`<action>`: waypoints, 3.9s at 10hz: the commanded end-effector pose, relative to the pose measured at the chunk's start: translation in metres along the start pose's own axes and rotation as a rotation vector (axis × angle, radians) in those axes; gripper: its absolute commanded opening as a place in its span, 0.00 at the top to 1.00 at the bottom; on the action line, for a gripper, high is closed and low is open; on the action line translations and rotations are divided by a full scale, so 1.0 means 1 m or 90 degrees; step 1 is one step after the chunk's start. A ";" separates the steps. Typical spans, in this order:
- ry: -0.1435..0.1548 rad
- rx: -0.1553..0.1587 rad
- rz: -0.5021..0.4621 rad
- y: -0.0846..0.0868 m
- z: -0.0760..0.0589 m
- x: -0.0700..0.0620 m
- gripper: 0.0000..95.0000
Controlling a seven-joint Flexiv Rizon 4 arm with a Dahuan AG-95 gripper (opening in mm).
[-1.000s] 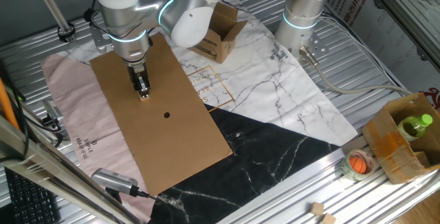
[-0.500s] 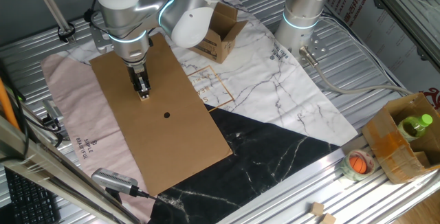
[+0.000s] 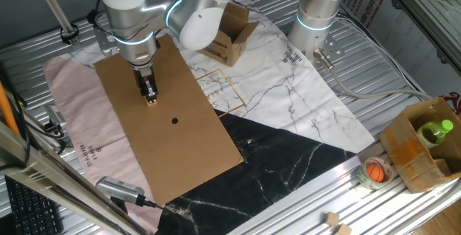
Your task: Hold a small block with the gripper and sweep it from left to right on the table
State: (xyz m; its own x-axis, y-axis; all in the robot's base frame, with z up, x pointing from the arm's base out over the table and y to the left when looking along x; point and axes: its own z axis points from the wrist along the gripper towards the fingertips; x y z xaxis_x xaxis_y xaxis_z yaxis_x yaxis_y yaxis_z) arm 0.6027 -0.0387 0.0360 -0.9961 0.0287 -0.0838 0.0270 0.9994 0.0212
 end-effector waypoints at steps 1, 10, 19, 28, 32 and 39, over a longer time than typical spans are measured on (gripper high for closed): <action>0.000 -0.001 -0.001 0.000 0.000 0.000 1.00; -0.003 -0.002 -0.002 0.000 0.000 0.000 1.00; -0.019 -0.007 -0.015 0.000 0.001 0.000 0.80; -0.012 -0.006 -0.017 0.000 0.003 0.000 0.60; -0.012 -0.005 -0.019 0.001 0.003 0.000 0.60; -0.003 0.001 -0.015 0.002 -0.009 -0.005 0.40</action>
State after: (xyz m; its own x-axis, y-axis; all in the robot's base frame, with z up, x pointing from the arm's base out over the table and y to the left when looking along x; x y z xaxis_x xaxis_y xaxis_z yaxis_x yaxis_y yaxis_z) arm 0.6062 -0.0371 0.0477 -0.9962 0.0067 -0.0871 0.0051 0.9998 0.0176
